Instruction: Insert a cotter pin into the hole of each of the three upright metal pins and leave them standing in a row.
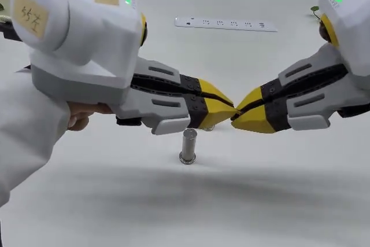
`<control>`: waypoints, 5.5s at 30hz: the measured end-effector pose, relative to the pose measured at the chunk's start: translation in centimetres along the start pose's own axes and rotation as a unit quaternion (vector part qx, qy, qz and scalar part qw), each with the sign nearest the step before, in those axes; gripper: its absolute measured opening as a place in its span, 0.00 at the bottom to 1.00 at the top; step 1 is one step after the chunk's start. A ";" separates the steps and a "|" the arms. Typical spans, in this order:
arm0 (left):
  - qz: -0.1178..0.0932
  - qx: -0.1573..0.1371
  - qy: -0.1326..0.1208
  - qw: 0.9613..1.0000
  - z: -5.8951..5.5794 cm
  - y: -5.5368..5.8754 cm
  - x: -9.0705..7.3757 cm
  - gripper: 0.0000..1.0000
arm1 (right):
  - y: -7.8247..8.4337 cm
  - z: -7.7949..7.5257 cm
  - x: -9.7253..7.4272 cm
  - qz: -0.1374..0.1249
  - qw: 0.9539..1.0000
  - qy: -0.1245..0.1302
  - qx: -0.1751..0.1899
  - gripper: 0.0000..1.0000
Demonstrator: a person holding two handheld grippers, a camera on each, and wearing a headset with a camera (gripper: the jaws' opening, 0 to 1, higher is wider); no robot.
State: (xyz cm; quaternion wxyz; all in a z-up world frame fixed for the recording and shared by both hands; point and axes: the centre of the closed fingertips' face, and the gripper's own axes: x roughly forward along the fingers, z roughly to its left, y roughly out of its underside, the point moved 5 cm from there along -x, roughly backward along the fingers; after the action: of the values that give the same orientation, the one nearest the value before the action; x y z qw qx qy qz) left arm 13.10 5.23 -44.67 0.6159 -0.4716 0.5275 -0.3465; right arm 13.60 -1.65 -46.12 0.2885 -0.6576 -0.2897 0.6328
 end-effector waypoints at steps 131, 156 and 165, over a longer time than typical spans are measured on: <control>0.125 -0.030 -0.039 0.991 3.5 9.0 -0.4 0.10 | 2.4 -2.3 8.0 0.071 0.997 -0.008 -0.006 0.00; 0.125 -0.027 -0.036 0.991 3.5 9.0 -0.3 0.10 | 2.8 -2.2 6.2 0.035 0.999 0.014 0.020 0.00; 0.126 -0.026 -0.036 0.991 3.6 8.9 -0.2 0.10 | 2.4 -2.1 6.8 0.040 0.999 0.005 0.004 0.00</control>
State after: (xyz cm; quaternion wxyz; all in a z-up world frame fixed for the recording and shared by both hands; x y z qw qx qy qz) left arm 15.93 9.03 -53.04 0.6609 -0.4293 0.5687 -0.2355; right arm 15.95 1.82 -52.42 0.2667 -0.6706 -0.2590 0.6420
